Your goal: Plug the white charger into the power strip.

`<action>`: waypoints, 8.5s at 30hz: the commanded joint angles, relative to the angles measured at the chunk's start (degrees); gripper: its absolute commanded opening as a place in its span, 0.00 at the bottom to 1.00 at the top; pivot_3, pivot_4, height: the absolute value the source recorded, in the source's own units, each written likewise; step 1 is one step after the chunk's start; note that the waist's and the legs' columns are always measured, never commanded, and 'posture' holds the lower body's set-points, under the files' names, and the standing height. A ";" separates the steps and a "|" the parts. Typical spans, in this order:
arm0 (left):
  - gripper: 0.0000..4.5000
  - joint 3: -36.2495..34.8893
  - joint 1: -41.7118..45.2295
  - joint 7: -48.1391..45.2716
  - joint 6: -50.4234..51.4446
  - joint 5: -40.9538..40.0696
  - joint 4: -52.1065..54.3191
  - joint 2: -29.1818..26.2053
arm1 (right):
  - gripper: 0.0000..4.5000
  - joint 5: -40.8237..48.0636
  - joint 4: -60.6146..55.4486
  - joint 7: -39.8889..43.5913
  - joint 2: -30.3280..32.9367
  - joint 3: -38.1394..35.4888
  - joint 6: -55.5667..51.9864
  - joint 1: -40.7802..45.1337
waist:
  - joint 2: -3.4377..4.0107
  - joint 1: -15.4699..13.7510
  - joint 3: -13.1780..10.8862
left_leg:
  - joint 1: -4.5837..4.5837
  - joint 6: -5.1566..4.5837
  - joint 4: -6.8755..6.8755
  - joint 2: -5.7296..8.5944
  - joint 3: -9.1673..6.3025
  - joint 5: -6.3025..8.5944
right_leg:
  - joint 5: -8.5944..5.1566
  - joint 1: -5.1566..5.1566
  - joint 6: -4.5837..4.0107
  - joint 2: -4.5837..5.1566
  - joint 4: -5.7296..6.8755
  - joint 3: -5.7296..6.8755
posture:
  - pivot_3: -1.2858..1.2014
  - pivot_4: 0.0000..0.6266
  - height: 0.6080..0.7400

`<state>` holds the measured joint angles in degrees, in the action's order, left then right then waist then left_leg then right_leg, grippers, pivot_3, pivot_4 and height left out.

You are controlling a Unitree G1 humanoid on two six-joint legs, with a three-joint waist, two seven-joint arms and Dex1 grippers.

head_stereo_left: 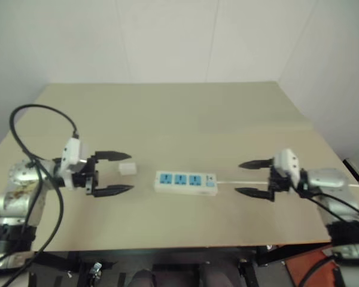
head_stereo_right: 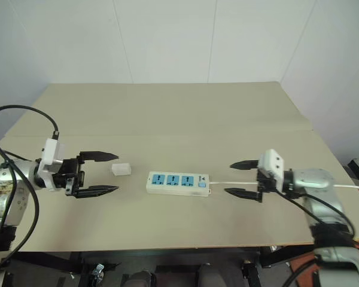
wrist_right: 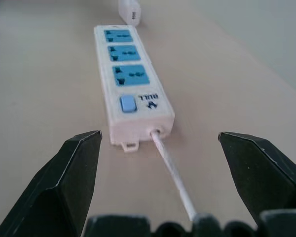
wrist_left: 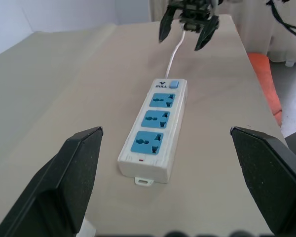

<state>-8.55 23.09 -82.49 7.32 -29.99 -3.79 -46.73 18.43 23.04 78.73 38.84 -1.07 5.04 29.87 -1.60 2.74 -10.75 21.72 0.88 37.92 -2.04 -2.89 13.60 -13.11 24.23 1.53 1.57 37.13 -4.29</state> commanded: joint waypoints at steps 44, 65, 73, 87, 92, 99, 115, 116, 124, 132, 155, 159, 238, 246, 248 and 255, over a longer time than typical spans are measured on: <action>1.00 1.09 1.99 -2.38 -3.85 1.50 -1.36 0.59 | 0.99 -5.17 30.72 7.58 -15.05 3.61 19.15 13.48 | 0.06 0.12 -0.03 | 0.02 0.00 0.00 0.00 -0.07 0.00 | 0.28 0.01 -0.47 0.00 0.02 0.05 | 0.52 0.24 1.00; 1.00 1.30 1.37 -1.47 -3.89 1.36 -0.69 1.47 | 0.78 -6.29 35.18 7.02 -15.23 3.23 17.84 14.71 | 0.06 1.06 -0.04 | 0.01 0.00 0.00 0.00 -0.07 0.00 | 0.28 0.00 -0.47 0.00 0.03 0.05 | 0.52 0.24 1.00; 1.00 0.48 1.73 0.75 -3.84 0.90 0.34 2.45 | 0.76 -6.07 34.47 6.19 -15.51 2.87 18.94 14.69 | 0.06 1.10 -0.04 | 0.01 0.00 0.00 0.00 -0.09 0.00 | 0.28 0.00 -0.47 0.00 0.03 0.05 | 0.52 0.24 1.00; 1.00 33.97 42.41 -5.02 18.53 31.93 -15.96 -3.78 | 0.76 -6.45 25.47 8.32 -14.51 4.97 18.25 9.27 | 0.13 1.23 -0.10 | 0.06 0.00 -0.01 0.11 -0.16 0.00 | 0.00 -0.01 0.03 -0.01 0.03 0.09 | 0.52 0.24 1.00; 1.00 44.07 52.52 -9.93 7.11 40.99 -31.40 1.21 | 0.76 -6.67 23.30 7.66 -14.57 5.62 17.75 7.42 | 0.19 1.43 -0.15 | 0.12 0.00 -0.02 0.08 -0.17 0.00 | -0.01 0.06 0.03 -0.04 0.04 0.10 | 0.52 0.24 1.00; 1.00 49.87 56.97 -10.01 -3.00 46.56 -46.87 7.41 | 0.76 -6.99 19.92 5.95 -14.36 5.96 16.73 4.97 | 0.18 1.27 -0.17 | 0.17 0.00 -0.01 0.09 -0.17 0.00 | -0.01 0.10 0.03 -0.04 0.06 0.05 | 0.52 0.24 1.00; 1.00 48.02 55.64 -5.91 -4.94 55.34 -58.68 15.49 | 0.76 -7.74 17.37 2.96 -14.47 6.72 15.20 3.48 | 0.16 1.42 -0.17 | 0.18 0.00 -0.01 0.09 -0.18 0.00 | -0.01 0.09 0.05 -0.04 0.09 0.04 | 0.52 0.24 1.00; 1.00 48.13 55.49 -5.52 -5.05 55.87 -59.06 15.86 | 0.76 -7.76 17.33 2.95 -14.36 6.73 15.21 3.38 | 0.16 1.43 -0.17 | 0.18 0.00 -0.01 0.09 -0.18 0.00 | -0.01 0.09 0.05 -0.04 0.09 0.04 | 0.52 0.24 1.00; 1.00 48.12 55.41 -2.66 -6.58 58.86 -62.25 17.77 | 0.76 -8.16 16.46 2.48 -13.49 7.11 14.86 2.28 | 0.15 1.39 -0.17 | 0.19 0.00 -0.01 0.11 -0.18 0.00 | -0.01 0.08 0.06 -0.03 0.09 0.04 | 0.52 0.24 1.00; 0.88 47.13 54.80 -2.68 -6.89 59.73 -63.16 18.13 | 0.76 -8.22 15.97 1.76 -13.54 7.87 14.48 2.14 | 0.15 1.41 -0.17 | 0.17 0.00 -0.01 0.11 -0.19 0.00 | 0.00 0.07 0.06 -0.03 0.10 0.04 | 0.52 0.24 1.00; 0.23 27.26 55.25 -6.02 -7.24 41.95 -56.55 17.89 | 0.76 -8.04 14.06 1.69 -12.26 8.89 14.18 1.39 | 0.13 1.37 -0.15 | 0.07 0.00 -0.01 0.10 -0.19 0.00 | 0.00 -0.02 0.05 -0.02 0.11 0.04 | 0.52 0.24 1.00; 0.23 13.37 51.19 -7.75 -4.30 26.41 -47.00 18.23 | 0.76 -7.46 12.35 2.42 -12.16 9.07 13.49 1.58 | 0.13 1.40 -0.15 | 0.13 0.00 -0.01 0.10 -0.20 -0.01 | 0.01 0.04 0.04 0.00 0.16 0.05 | 0.52 0.24 1.00; 0.23 16.76 2.91 -2.16 -1.30 4.96 -15.24 27.62 | 0.76 -8.33 6.14 1.25 -15.25 15.32 11.54 -0.71 | 0.09 1.35 0.25 | -1.13 0.00 -0.17 0.05 -0.13 0.02 | -0.10 -1.11 0.06 -0.04 0.00 -0.01 | 0.52 0.24 1.00; 0.23 16.58 4.87 -1.84 -5.04 7.45 -19.66 27.47 | 0.76 -8.22 6.17 1.28 -14.99 15.14 11.79 -0.79 | 0.09 1.32 0.25 | -1.13 0.01 -0.19 0.05 -0.13 0.02 | -0.10 -1.12 0.06 -0.04 -0.03 -0.02 | 0.52 0.24 1.00; 0.23 16.41 5.26 -2.03 -5.34 7.37 -20.52 27.47 | 0.76 -8.22 6.14 1.23 -14.96 15.11 11.80 -0.78 | 0.09 1.29 0.25 | -1.14 0.01 -0.19 0.05 -0.13 0.02 | -0.11 -1.13 0.06 -0.04 -0.03 -0.02 | 0.52 0.24 1.00; 0.23 17.23 3.32 -3.10 -7.97 7.72 -20.13 27.60 | 0.76 -8.26 6.36 1.00 -15.11 15.09 12.27 -0.84 | 0.09 1.34 0.25 | -1.19 0.01 -0.20 0.05 -0.11 0.02 | -0.12 -1.16 0.06 -0.04 -0.05 -0.03 | 0.52 0.24 1.00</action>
<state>7.58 28.27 -85.97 0.49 -24.62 -23.10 -18.99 11.93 29.00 79.65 23.95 12.83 16.26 29.15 -1.51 4.08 -10.49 20.54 0.89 37.72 -2.00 -3.00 13.63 -13.24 23.06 1.59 1.53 37.07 -4.33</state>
